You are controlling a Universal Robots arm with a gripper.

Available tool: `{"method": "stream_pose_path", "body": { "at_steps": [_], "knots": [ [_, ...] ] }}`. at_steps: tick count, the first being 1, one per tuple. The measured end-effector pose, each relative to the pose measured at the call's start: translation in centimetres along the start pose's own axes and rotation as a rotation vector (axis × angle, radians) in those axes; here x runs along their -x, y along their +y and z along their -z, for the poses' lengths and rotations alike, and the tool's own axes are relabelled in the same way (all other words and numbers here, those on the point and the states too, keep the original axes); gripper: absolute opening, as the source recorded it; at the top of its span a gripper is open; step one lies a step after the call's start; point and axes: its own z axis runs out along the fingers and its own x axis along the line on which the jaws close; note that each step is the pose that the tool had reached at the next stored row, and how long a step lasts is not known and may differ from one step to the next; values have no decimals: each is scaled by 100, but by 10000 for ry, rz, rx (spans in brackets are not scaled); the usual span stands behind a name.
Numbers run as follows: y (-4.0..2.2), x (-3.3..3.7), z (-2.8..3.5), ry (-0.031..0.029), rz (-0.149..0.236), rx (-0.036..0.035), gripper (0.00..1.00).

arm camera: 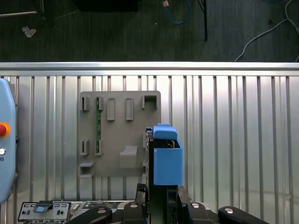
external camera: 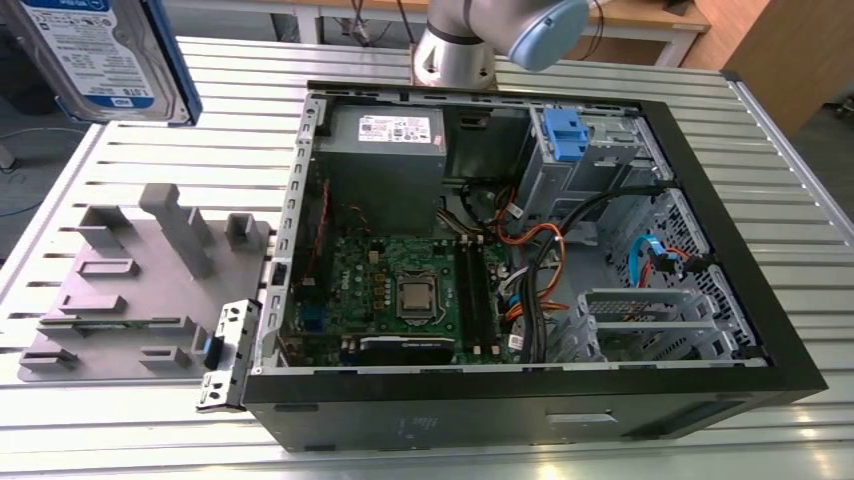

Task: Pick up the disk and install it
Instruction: 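Pick up the disk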

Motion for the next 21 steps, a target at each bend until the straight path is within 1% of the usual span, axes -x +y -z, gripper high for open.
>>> {"method": "stream_pose_path", "body": {
  "at_steps": [5, 13, 21],
  "knots": [
    [-162, 4, 4, 0, 0, 0, 35],
    [-388, 9, 9, 1, 0, 1, 35],
    [-642, 14, 14, 0, 0, 1, 35]
  ]
}}
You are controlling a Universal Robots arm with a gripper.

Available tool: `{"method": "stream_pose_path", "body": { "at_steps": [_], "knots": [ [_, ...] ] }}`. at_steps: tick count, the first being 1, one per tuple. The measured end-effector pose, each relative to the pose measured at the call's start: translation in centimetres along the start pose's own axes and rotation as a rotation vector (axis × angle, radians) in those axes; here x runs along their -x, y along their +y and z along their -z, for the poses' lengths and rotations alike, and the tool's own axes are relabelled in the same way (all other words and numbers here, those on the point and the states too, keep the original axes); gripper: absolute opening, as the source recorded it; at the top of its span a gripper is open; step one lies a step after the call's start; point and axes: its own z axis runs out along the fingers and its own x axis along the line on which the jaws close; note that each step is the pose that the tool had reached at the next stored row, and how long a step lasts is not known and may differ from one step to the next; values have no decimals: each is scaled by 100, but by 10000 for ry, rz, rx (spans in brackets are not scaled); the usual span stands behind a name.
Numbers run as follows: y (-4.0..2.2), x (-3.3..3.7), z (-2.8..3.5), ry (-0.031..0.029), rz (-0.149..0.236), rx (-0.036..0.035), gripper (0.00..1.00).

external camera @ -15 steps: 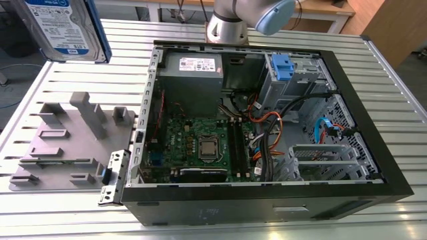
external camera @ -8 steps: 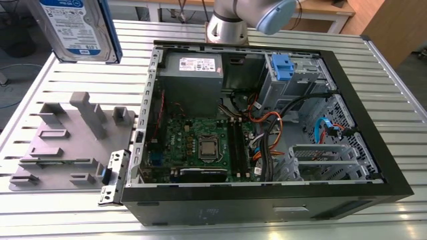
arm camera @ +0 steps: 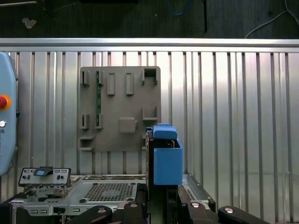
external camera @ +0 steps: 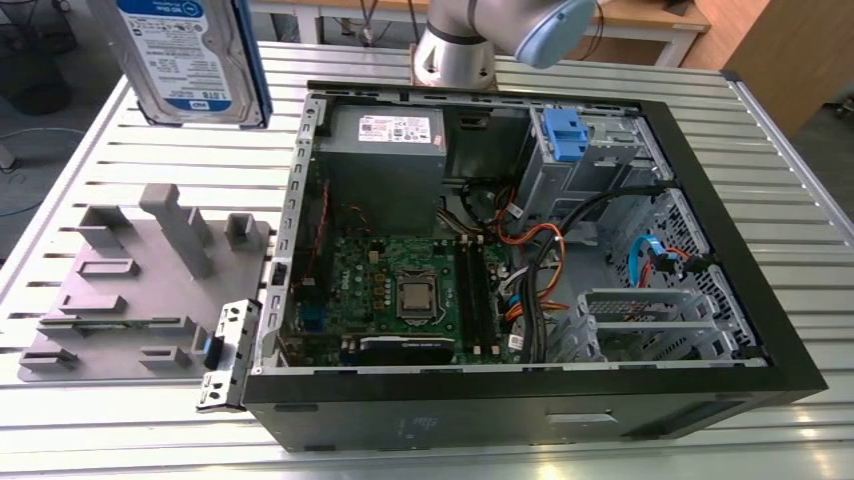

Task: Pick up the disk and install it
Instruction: 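Pick up the disk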

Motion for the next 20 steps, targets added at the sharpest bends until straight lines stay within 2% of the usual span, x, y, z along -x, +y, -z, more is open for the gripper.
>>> {"method": "stream_pose_path", "body": {
  "at_steps": [13, 20],
  "knots": [
    [-414, 9, 7, 0, 0, 0, 35],
    [-681, 15, 10, -1, 0, -1, 35]
  ]
}}
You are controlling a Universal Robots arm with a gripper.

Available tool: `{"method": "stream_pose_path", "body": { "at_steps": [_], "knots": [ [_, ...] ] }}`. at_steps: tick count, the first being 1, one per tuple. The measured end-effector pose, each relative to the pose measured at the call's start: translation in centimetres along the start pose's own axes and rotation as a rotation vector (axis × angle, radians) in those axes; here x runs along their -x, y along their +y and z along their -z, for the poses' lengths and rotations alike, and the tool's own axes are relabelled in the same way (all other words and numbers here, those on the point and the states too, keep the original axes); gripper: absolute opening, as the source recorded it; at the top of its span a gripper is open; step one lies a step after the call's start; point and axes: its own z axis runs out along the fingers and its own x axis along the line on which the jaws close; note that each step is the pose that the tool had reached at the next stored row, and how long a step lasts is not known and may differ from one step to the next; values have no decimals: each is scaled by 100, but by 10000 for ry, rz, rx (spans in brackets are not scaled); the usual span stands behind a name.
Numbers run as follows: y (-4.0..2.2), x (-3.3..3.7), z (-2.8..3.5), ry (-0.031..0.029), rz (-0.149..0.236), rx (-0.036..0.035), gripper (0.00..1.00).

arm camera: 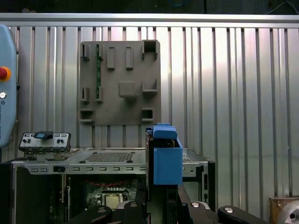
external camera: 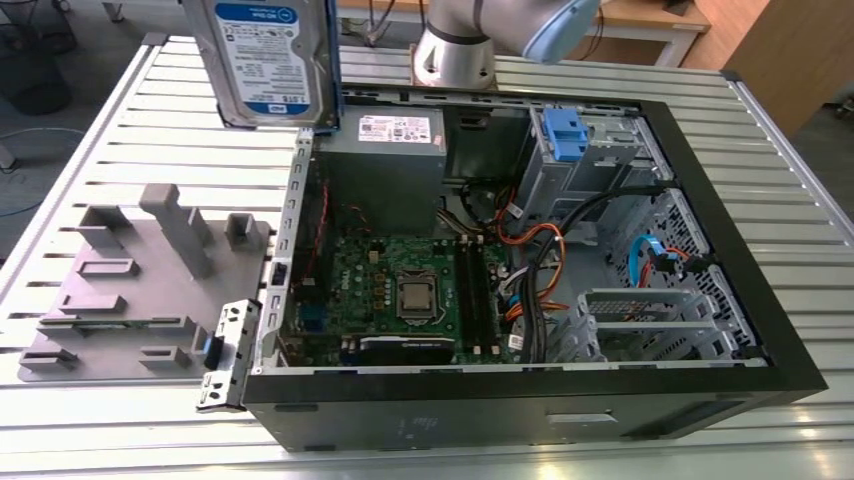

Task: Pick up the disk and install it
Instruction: 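Pick up the disk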

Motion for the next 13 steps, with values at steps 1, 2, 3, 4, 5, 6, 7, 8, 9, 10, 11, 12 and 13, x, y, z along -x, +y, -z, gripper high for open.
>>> {"method": "stream_pose_path", "body": {
  "at_steps": [1, 2, 3, 4, 5, 6, 7, 8, 9, 10, 11, 12, 13],
  "knots": [
    [-40, 1, 0, 0, 1, 0, 35],
    [-78, 2, 1, 0, 0, 1, 35],
    [-117, 3, 2, 1, -1, 2, 35],
    [-157, 4, 3, 1, 0, 1, 35],
    [-197, 4, 3, 1, 0, 1, 35],
    [-237, 5, 4, 1, 0, 1, 35],
    [-277, 6, 4, 1, 0, 1, 35],
    [-321, 7, 5, 0, 0, 1, 35],
    [-361, 8, 5, 0, 0, 0, 35],
    [-401, 9, 6, 1, 1, 1, 35],
    [-443, 10, 7, 0, 1, 1, 35],
    [-484, 11, 7, 0, 0, 0, 35],
    [-524, 12, 8, 0, 0, 1, 35]
  ]
}}
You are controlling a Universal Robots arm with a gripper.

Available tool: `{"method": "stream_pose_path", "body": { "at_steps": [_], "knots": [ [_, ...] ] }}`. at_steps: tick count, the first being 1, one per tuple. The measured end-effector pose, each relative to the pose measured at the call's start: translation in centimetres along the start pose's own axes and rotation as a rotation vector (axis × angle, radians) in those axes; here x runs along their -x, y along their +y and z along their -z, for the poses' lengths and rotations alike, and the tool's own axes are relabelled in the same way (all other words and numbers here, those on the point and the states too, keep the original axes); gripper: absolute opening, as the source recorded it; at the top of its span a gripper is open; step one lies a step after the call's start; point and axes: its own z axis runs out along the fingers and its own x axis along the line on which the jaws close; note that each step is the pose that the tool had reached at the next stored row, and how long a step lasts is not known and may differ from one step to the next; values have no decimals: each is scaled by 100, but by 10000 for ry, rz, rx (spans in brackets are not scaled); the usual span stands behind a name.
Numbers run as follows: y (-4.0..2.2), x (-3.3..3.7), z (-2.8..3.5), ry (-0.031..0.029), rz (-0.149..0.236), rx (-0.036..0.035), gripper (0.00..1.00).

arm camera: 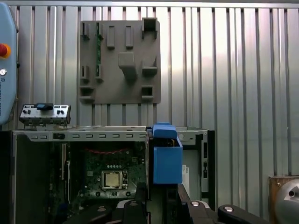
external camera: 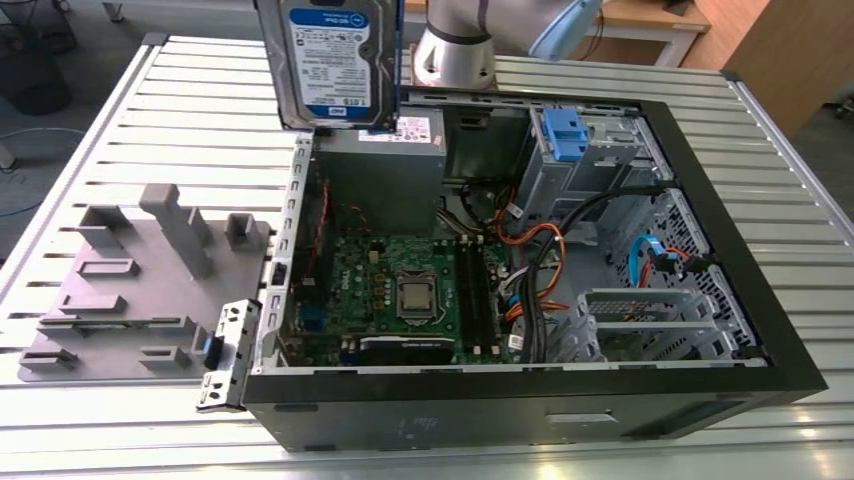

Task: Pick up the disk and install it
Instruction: 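Pick up the disk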

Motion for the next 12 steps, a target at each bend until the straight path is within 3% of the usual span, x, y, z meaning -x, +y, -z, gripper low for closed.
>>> {"method": "stream_pose_path", "body": {
  "at_steps": [12],
  "knots": [
    [-480, 10, 6, 0, 1, 0, 35]
  ]
}}
